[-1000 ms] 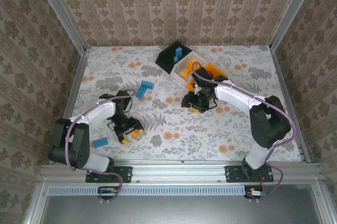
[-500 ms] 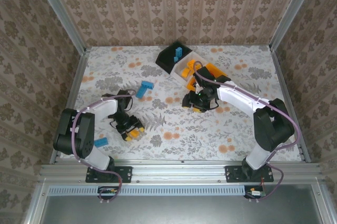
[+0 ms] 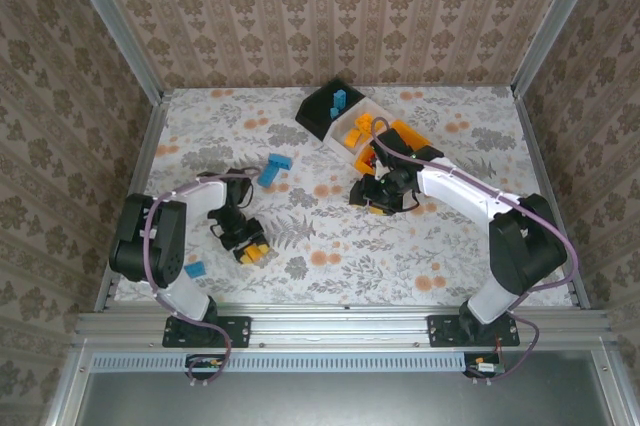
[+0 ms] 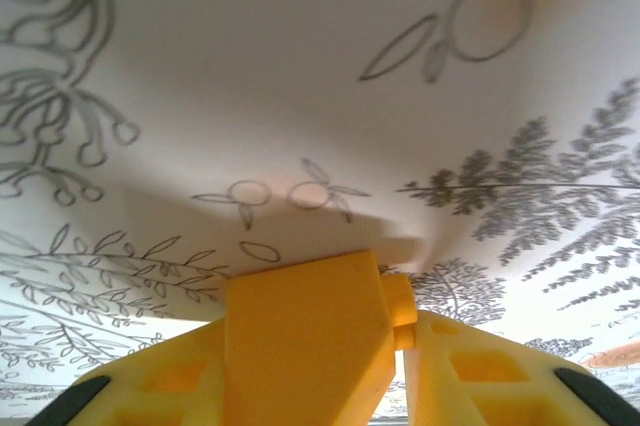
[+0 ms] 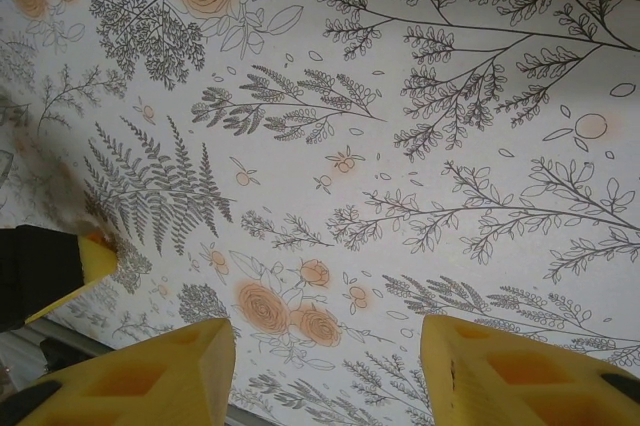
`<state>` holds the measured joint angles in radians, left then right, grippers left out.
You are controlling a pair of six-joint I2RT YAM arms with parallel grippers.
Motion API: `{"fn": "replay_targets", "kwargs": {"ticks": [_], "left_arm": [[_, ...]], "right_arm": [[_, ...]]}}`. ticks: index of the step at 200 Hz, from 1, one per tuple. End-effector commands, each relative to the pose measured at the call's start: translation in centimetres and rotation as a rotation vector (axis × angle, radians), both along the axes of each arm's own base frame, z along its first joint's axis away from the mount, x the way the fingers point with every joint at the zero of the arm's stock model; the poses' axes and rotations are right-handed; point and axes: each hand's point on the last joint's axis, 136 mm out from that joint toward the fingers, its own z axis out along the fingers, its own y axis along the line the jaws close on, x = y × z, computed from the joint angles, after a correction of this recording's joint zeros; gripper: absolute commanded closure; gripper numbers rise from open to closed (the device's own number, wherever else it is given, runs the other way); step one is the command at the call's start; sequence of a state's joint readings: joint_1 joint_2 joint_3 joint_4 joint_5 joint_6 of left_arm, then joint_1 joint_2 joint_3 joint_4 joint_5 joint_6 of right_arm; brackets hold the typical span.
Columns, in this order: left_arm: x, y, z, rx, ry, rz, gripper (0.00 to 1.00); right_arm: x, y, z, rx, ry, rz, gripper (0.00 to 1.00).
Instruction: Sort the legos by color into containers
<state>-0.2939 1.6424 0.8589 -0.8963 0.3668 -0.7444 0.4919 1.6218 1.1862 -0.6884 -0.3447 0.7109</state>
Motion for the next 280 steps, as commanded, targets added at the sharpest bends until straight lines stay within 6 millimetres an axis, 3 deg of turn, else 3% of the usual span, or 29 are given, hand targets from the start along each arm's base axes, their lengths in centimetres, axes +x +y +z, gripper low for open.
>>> {"fn": "replay_targets", "kwargs": {"ticks": [1,66,129,164,199,263,280], "left_arm": [[2.1,-0.4,0.0,-0.006,-0.08,-0.052,0.67],[3.5,-1.4,1.7,-0.03,-0.142,-0.139,0.68],[7.5,-4.9,6.3,-0.11,-0.294,-0.276,0.68],[10.6,-7.6,9.3,-0.175,-0.395,-0.328,0.68],[15.1,-10.8,12.0,-0.238,-0.485,-0.346,0.68],[23.5,-18.0,16.1,-0.413,-0.609,-0.319,0.67],[24.2,-21.0,16.8,-0.473,-0.619,-0.33,0.67]], "right_arm": [[-0.9,-0.7,0.1,-0.026,0.006,-0.012,0.48],[-1.2,-0.8,0.0,-0.025,0.01,-0.02,0.48],[-1.7,-2.6,-1.9,-0.049,0.06,-0.081,0.47],[-2.4,-4.5,-3.0,-0.063,0.1,-0.143,0.47],[-3.3,-6.5,-3.5,-0.086,0.123,-0.2,0.47],[-4.5,-8.5,-3.0,-0.099,0.104,-0.259,0.48],[-4.8,-9.0,-2.4,-0.1,0.082,-0.271,0.47]]}}
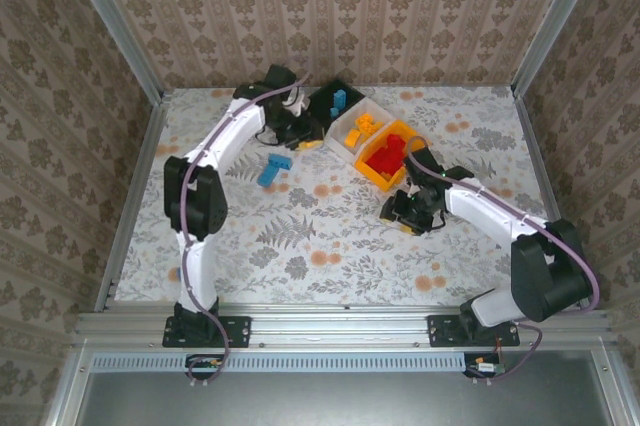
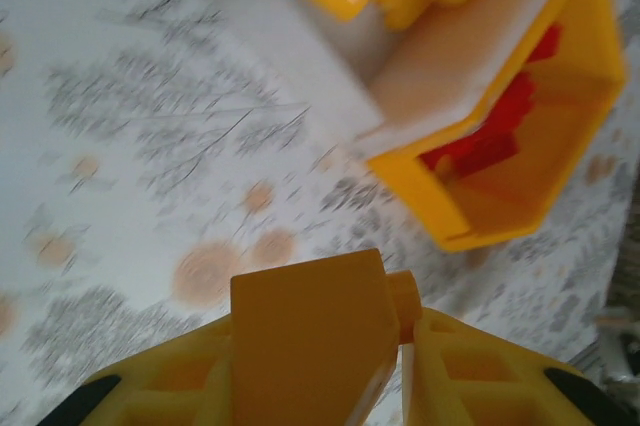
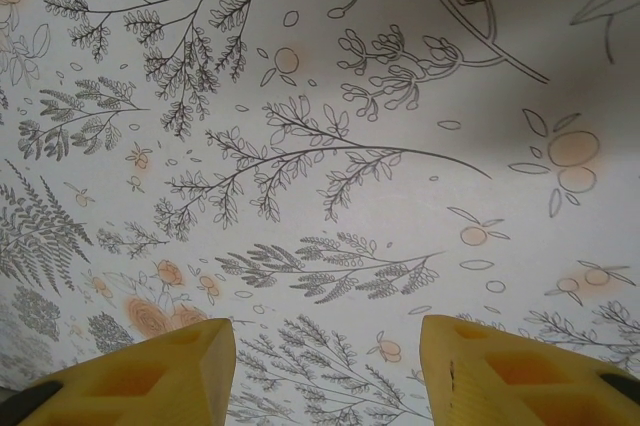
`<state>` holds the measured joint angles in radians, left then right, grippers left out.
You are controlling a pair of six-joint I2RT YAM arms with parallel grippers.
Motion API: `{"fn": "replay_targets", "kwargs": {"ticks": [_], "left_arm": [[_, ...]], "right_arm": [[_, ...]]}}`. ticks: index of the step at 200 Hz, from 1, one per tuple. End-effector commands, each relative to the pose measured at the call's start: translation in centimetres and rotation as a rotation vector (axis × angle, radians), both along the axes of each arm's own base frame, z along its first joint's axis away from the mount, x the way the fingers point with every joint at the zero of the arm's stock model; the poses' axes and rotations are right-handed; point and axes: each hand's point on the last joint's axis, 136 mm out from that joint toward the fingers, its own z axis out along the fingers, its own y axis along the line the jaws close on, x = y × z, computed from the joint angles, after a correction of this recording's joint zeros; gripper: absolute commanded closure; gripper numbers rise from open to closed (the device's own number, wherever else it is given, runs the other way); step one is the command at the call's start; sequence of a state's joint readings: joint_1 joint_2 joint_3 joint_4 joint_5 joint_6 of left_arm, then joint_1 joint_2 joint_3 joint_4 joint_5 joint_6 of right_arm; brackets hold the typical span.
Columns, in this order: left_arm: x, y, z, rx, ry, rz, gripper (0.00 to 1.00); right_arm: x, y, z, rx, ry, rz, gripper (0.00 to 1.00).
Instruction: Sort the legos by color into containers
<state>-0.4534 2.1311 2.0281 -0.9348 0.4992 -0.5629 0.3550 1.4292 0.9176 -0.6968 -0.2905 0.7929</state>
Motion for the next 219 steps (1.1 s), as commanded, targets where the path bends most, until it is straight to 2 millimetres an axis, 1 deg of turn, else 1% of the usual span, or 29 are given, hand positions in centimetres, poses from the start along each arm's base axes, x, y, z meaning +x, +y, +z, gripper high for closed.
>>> {"fn": "replay_targets", "kwargs": {"ticks": [1,20,28,48,64,90,116,140,173,190,219], "left_arm": [[0.6,-3.5,1.5,-0.101,0.024,-0.029,0.67],[2.4,-5.5,1.8,-0.177,0.03,-0.007,0.67],[2.8,-6.8,2.2,-0.241,0.048,-0.01,0.67],[4.4,-9.1,2.2,-0.345,0.07,0.024,0.66],[5.7,-10.5,2.0,-0.405,0.08,0.047,0.66],[7.1,-12.6,1.7,-0.474,0.094,0.053,0.65],[8.5,-13.4,0.8,-0.513,0.113,0.092,0.65],[9.4,-13.5,-0.3,-0.529,0.137,0.128,0.65],[9.8,-13.7,-1.4,-0.533,0.16,0.146,0.63],[10.0,-13.5,-1.8,-0.525,0.167,0.16,0.61],[10.2,-13.3,-2.1,-0.522,0.172,0.168,0.54]], "right_arm": [[-1.0,-1.4,0.6,-0.033,-0.006,-0.044,0.47],[-1.2,-2.0,1.0,-0.044,-0.021,-0.055,0.47],[-1.3,-2.2,1.3,-0.048,-0.027,-0.059,0.47],[-1.5,-2.6,2.0,-0.056,-0.051,-0.067,0.47],[-1.6,-3.0,2.5,-0.067,-0.071,-0.074,0.47],[-1.9,-3.5,3.1,-0.079,-0.092,-0.079,0.47],[-2.3,-4.1,3.5,-0.092,-0.103,-0.085,0.47],[-2.5,-4.5,3.7,-0.098,-0.11,-0.098,0.47],[-2.5,-4.7,3.6,-0.103,-0.11,-0.104,0.47],[-2.5,-4.8,3.6,-0.104,-0.107,-0.107,0.47],[-2.3,-4.7,3.4,-0.102,-0.101,-0.107,0.47]]}}
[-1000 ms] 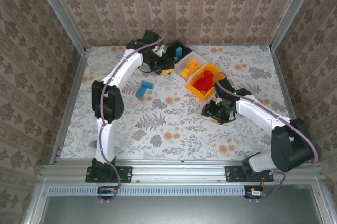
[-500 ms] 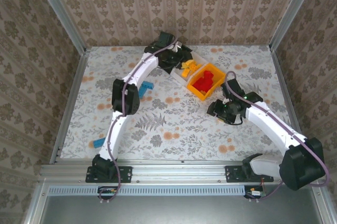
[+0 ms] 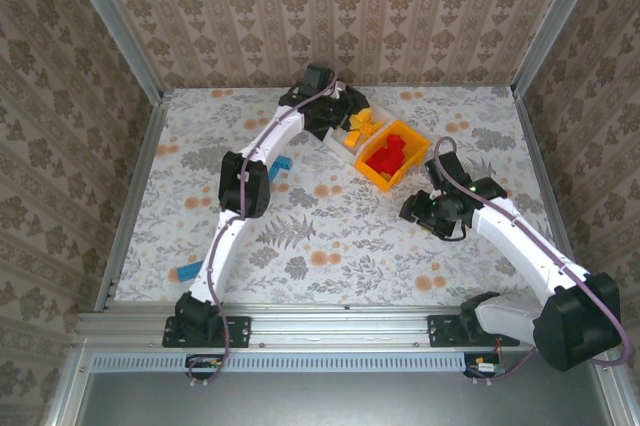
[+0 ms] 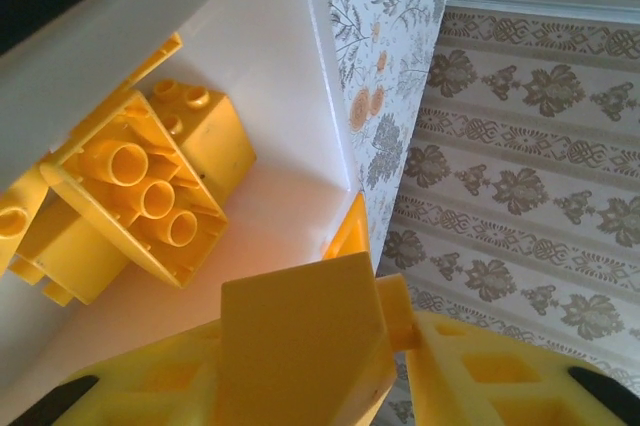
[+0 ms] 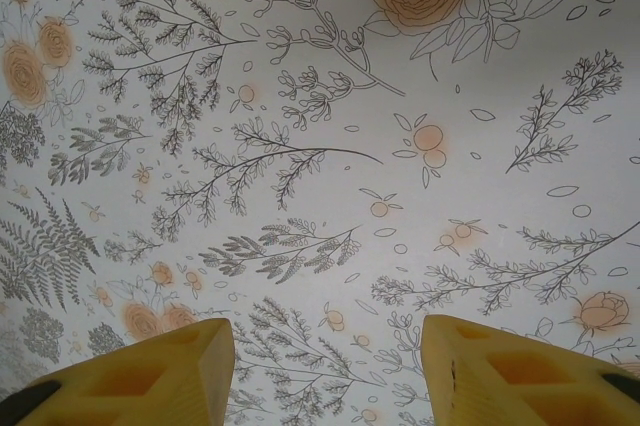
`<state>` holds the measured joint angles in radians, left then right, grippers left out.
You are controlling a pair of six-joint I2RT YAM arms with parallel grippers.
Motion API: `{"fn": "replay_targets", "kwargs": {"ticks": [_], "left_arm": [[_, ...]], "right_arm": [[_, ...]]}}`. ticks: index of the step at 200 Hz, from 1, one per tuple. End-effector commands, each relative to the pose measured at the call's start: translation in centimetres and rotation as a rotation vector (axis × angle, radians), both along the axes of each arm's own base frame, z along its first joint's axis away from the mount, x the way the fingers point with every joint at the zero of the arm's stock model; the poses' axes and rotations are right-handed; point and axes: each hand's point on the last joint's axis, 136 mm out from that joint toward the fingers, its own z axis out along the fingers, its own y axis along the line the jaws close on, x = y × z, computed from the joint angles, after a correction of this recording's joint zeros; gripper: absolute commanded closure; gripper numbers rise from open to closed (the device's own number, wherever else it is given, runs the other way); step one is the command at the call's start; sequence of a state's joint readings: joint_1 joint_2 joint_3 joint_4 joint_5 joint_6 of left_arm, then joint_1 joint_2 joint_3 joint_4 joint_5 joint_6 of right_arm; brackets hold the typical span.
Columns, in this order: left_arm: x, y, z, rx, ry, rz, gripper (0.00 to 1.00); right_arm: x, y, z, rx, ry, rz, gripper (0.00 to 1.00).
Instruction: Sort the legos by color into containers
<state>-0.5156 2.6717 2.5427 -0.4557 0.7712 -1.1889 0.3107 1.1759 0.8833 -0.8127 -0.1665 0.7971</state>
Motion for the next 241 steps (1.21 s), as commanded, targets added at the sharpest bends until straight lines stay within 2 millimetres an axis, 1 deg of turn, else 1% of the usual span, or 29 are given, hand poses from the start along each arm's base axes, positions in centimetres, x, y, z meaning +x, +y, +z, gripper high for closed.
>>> {"fn": "replay_targets", "kwargs": {"ticks": [1,49,92,139,156,179,198,209,218,241], "left_arm": [[0.7,0.1,0.9,-0.031,-0.011,0.005,0.54],[0.7,0.3,1.1,-0.025,-0.018,0.004,0.45],[0.4,0.6,1.8,-0.009,-0.039,-0.006,0.45],[-0.2,1.5,3.6,0.027,-0.1,-0.027,0.45],[-0.7,2.0,4.6,0.048,-0.13,-0.042,0.45],[-1.5,3.4,6.2,0.104,-0.182,-0.06,0.45],[-2.5,5.3,6.6,0.195,-0.221,-0.088,0.44],[-3.5,6.4,7.0,0.247,-0.24,-0.119,0.44],[-4.0,7.8,6.8,0.326,-0.259,-0.124,0.44],[-6.6,11.6,6.7,0.527,-0.294,-0.202,0.42]], "right_arm": [[-0.7,-0.7,-0.7,-0.022,0.034,-0.023,0.47],[-0.5,-0.4,-0.9,-0.016,0.039,-0.014,0.47],[-0.6,-0.4,-0.9,-0.013,0.04,-0.01,0.47],[-0.5,-0.2,-0.9,0.0,0.035,-0.007,0.47],[-0.3,0.0,-1.0,0.009,0.032,-0.005,0.46],[0.1,0.4,-1.0,0.025,0.031,0.0,0.46],[0.5,1.0,-1.2,0.049,0.032,0.008,0.46],[0.8,1.3,-1.2,0.064,0.029,0.013,0.46],[1.0,1.6,-1.2,0.073,0.029,0.016,0.46],[1.6,2.2,-1.0,0.098,0.02,0.026,0.46]]}}
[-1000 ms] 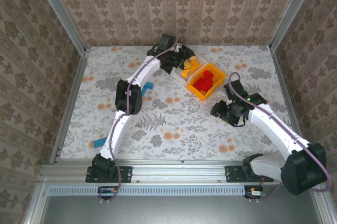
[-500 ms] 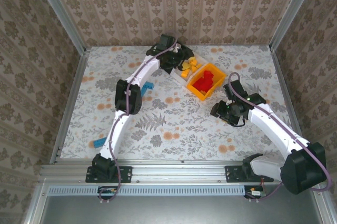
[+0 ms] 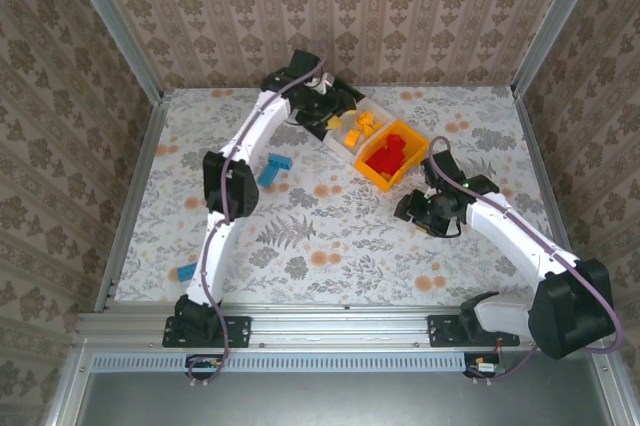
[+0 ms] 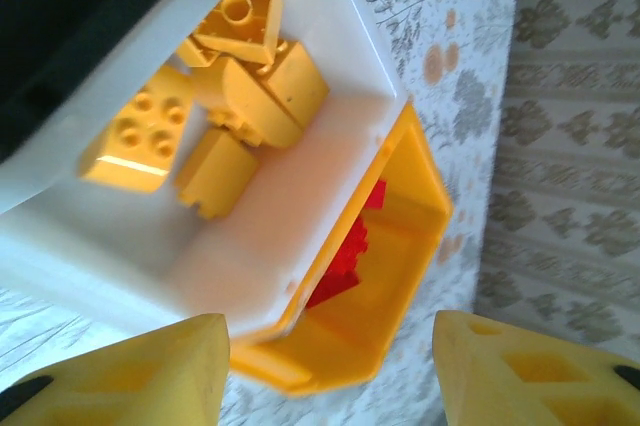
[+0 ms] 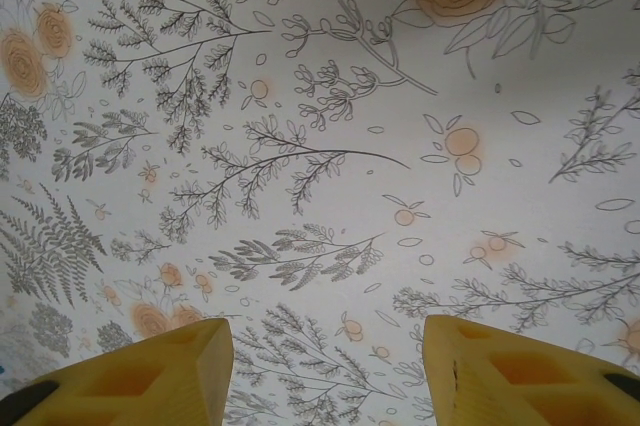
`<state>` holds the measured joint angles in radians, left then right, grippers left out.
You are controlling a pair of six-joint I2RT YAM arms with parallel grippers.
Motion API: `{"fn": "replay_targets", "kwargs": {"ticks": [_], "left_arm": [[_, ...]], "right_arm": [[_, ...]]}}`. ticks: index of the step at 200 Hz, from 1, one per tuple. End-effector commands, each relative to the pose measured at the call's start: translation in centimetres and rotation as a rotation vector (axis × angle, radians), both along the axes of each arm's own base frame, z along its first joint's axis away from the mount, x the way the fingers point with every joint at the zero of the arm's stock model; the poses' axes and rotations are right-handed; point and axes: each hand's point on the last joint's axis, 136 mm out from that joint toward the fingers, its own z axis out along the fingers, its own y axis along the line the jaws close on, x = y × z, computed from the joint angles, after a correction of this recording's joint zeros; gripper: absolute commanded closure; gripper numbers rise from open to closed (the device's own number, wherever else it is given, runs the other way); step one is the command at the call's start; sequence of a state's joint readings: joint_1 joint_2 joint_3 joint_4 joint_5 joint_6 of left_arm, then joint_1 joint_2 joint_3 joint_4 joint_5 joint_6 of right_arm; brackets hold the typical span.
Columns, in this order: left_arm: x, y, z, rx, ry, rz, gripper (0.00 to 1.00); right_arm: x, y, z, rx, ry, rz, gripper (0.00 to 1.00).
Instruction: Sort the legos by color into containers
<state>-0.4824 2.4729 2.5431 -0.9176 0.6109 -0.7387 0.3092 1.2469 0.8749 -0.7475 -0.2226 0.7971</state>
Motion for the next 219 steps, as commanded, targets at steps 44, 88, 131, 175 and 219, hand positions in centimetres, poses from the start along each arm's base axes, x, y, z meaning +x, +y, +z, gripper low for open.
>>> {"fn": "replay_targets", "kwargs": {"ticks": [44,88,131,175,219], "left_arm": [[-8.9,13.8,0.8,0.615,-0.07,-0.175,0.36],[-13.4,21.9,-3.6,0.683,0.063,-0.063,0.34],[-13.0,23.6,-7.1,0.732,0.023,-0.135,0.34],[-9.7,23.4,-9.8,0.786,-0.075,-0.256,0.34],[-7.1,22.8,-12.3,0.804,-0.081,-0.316,0.35]], "right_arm": [[1.9,2.1,0.1,0.085,-0.014,0.029,0.46],[2.6,4.2,-0.8,0.081,0.018,0.097,0.46],[3.0,6.2,-0.9,0.079,0.03,0.159,0.46],[2.9,6.6,-0.6,0.063,0.033,0.176,0.46],[2.3,5.8,0.2,0.04,0.027,0.157,0.47]]}}
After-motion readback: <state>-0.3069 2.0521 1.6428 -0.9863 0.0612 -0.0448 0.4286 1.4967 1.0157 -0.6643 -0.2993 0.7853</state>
